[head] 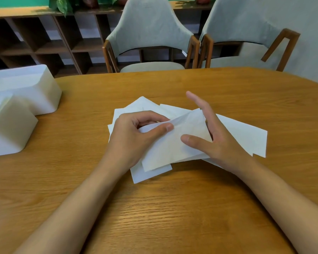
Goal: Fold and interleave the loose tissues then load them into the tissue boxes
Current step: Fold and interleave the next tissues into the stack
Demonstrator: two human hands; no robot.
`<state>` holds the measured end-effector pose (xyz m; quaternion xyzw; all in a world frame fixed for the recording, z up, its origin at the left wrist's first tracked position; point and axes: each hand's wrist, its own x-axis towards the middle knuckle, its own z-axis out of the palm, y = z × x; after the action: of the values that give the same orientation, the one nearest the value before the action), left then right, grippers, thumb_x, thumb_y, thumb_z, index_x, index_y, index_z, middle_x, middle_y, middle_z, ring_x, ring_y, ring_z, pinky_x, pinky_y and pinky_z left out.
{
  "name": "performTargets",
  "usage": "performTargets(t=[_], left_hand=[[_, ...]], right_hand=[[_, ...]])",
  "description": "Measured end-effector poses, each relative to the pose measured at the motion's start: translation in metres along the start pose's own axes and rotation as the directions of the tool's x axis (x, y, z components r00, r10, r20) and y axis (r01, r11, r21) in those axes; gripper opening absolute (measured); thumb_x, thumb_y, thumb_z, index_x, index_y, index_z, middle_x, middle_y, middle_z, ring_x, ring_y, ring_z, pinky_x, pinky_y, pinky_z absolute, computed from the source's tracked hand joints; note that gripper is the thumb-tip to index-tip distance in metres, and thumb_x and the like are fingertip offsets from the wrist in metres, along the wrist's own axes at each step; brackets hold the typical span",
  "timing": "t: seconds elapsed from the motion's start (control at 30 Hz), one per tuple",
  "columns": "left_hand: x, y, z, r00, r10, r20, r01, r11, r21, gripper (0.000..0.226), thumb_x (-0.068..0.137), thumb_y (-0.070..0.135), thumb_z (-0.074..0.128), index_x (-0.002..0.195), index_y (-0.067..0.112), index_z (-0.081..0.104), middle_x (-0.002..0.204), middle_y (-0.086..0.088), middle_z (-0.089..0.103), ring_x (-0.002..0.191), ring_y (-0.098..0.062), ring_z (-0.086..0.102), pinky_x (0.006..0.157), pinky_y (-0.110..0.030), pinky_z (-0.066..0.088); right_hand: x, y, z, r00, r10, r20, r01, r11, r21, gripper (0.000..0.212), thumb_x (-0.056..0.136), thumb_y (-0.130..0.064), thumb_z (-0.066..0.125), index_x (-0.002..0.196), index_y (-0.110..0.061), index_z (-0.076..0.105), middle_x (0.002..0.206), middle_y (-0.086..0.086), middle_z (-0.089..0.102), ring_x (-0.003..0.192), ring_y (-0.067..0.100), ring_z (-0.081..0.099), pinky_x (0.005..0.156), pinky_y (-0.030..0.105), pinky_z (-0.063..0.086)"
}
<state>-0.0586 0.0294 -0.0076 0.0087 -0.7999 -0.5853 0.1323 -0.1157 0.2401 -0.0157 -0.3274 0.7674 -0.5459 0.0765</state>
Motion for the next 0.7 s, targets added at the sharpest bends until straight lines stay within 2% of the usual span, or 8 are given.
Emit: performTargets(t=[0.17, 0.27, 0.33, 0.4, 0.43, 0.5, 0.6, 0.7], left_hand=[[0.001, -0.001, 0.000, 1.000, 0.024, 0.015, -0.024, 1.000, 0.016, 0.002, 0.087, 0.026, 0.084, 0.088, 0.027, 0.083, 0.091, 0.012, 0.079, 0.088, -0.012, 0.074, 0.077, -0.037, 0.058], [0.002, -0.004, 0.001, 0.999, 0.037, -0.026, -0.036, 0.999, 0.030, 0.005, 0.083, 0.032, 0.087, 0.085, 0.034, 0.083, 0.093, 0.011, 0.077, 0.087, -0.014, 0.071, 0.077, -0.040, 0.056], [0.003, -0.008, 0.001, 0.996, 0.062, -0.059, -0.057, 0.995, 0.080, 0.009, 0.080, 0.037, 0.088, 0.087, 0.037, 0.082, 0.094, 0.012, 0.074, 0.080, -0.010, 0.063, 0.072, -0.032, 0.049], [0.004, -0.012, 0.000, 0.986, 0.114, -0.117, -0.091, 0.978, 0.188, 0.018, 0.080, 0.037, 0.089, 0.095, 0.038, 0.079, 0.096, 0.013, 0.069, 0.078, -0.009, 0.057, 0.071, -0.019, 0.042], [0.003, -0.013, 0.001, 0.977, 0.147, -0.156, -0.106, 0.963, 0.246, 0.023, 0.081, 0.036, 0.088, 0.102, 0.037, 0.077, 0.100, 0.014, 0.067, 0.083, -0.009, 0.059, 0.072, -0.016, 0.040], [0.003, -0.015, 0.002, 0.960, 0.163, -0.228, -0.095, 0.955, 0.282, 0.029, 0.086, 0.036, 0.084, 0.113, 0.036, 0.072, 0.114, 0.015, 0.063, 0.100, -0.007, 0.061, 0.078, -0.015, 0.042], [0.005, -0.016, 0.006, 0.974, 0.040, -0.224, -0.013, 0.993, 0.119, 0.028, 0.095, 0.040, 0.074, 0.122, 0.037, 0.067, 0.123, 0.016, 0.064, 0.114, -0.004, 0.060, 0.090, -0.022, 0.048], [0.005, -0.009, 0.005, 0.989, -0.139, -0.054, 0.132, 0.983, -0.130, 0.037, 0.094, 0.060, 0.065, 0.129, 0.050, 0.062, 0.139, 0.005, 0.061, 0.136, -0.023, 0.054, 0.115, -0.049, 0.044]], right_hand=[[-0.002, -0.001, 0.001, 1.000, 0.000, 0.022, 0.001, 0.999, -0.034, 0.085, 0.089, -0.032, 0.072, 0.154, -0.047, 0.019, 0.146, -0.051, 0.019, 0.129, -0.030, 0.022, 0.093, -0.007, 0.024], [-0.002, -0.001, 0.001, 0.999, 0.003, 0.041, -0.003, 1.000, 0.000, 0.079, 0.093, -0.024, 0.068, 0.153, -0.047, 0.021, 0.138, -0.055, 0.025, 0.123, -0.027, 0.035, 0.093, 0.000, 0.035], [-0.002, 0.000, 0.001, 0.999, 0.009, 0.036, -0.010, 1.000, 0.021, 0.075, 0.097, -0.020, 0.064, 0.152, -0.049, 0.022, 0.141, -0.052, 0.026, 0.127, -0.020, 0.039, 0.096, 0.006, 0.039], [-0.001, 0.001, 0.002, 1.000, -0.002, 0.000, 0.002, 1.000, -0.021, 0.076, 0.100, -0.014, 0.061, 0.154, -0.048, 0.019, 0.150, -0.047, 0.019, 0.137, -0.021, 0.023, 0.101, -0.001, 0.027], [-0.001, 0.001, 0.002, 1.000, -0.012, -0.019, 0.011, 0.999, -0.038, 0.077, 0.100, -0.012, 0.060, 0.155, -0.045, 0.017, 0.153, -0.045, 0.016, 0.139, -0.022, 0.016, 0.101, -0.004, 0.021], [0.000, 0.002, 0.001, 0.998, -0.028, -0.052, 0.026, 0.999, -0.029, 0.077, 0.100, -0.009, 0.060, 0.156, -0.040, 0.018, 0.155, -0.042, 0.017, 0.141, -0.021, 0.013, 0.103, -0.004, 0.019], [0.001, 0.005, -0.001, 0.994, -0.028, -0.109, 0.029, 1.000, 0.008, 0.076, 0.098, -0.007, 0.061, 0.154, -0.041, 0.022, 0.153, -0.044, 0.021, 0.143, -0.019, 0.013, 0.108, 0.000, 0.018], [0.003, 0.007, -0.002, 0.989, 0.023, -0.147, -0.014, 0.998, 0.066, 0.076, 0.097, -0.009, 0.063, 0.151, -0.047, 0.026, 0.148, -0.048, 0.023, 0.138, -0.024, 0.015, 0.103, -0.003, 0.020]])
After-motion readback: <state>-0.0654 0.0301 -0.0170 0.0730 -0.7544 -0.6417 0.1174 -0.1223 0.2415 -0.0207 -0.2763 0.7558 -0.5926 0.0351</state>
